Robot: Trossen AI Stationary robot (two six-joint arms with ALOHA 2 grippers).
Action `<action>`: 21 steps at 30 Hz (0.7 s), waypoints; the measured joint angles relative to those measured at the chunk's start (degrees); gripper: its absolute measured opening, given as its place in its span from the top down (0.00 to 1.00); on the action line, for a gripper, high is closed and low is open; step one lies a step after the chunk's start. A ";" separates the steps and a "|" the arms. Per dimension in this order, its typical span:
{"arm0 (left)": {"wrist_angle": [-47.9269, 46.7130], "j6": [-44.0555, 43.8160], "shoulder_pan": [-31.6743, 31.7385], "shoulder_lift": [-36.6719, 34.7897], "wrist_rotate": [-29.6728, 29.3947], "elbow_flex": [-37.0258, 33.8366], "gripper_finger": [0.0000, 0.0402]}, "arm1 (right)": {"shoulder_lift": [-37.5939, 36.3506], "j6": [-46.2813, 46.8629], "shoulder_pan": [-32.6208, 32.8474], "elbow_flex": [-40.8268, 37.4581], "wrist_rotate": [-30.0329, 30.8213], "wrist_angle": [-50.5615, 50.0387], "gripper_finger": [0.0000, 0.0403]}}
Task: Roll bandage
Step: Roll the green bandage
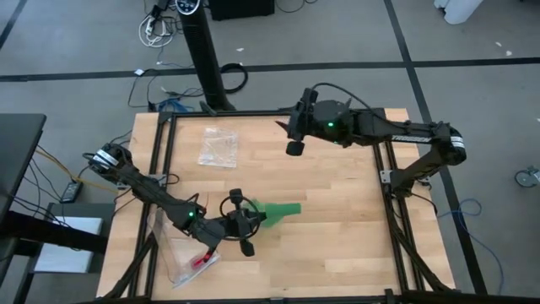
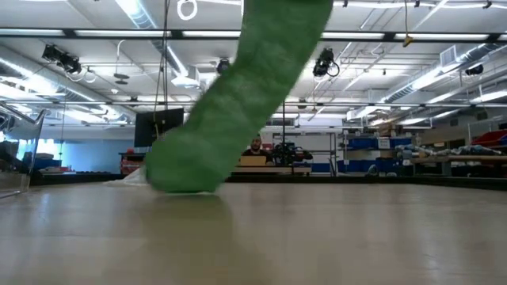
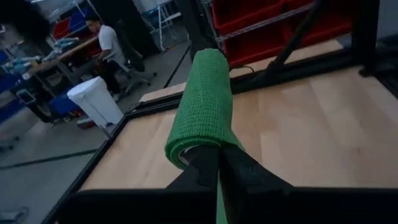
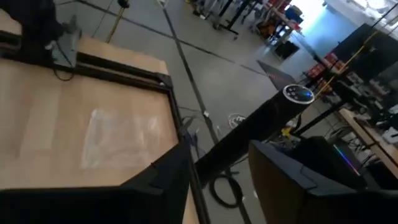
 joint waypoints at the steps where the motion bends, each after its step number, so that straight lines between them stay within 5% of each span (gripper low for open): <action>1: -0.07 -0.59 0.00 -0.05 -0.26 0.02 0.99 | -1.21 0.47 0.25 0.00 -0.76 -0.64 0.58; 5: -1.50 -1.76 0.14 -1.77 -1.75 0.00 0.99 | -7.07 5.62 -1.40 -2.83 -10.75 -4.72 0.60; 10: -7.24 -3.94 1.88 -7.39 7.39 -0.01 0.99 | -14.45 10.50 -4.68 -17.24 -26.88 -1.94 0.63; 21: -11.82 -1.80 10.20 -18.91 17.07 -0.05 0.99 | -21.49 26.25 -1.61 -53.07 -37.35 39.76 0.54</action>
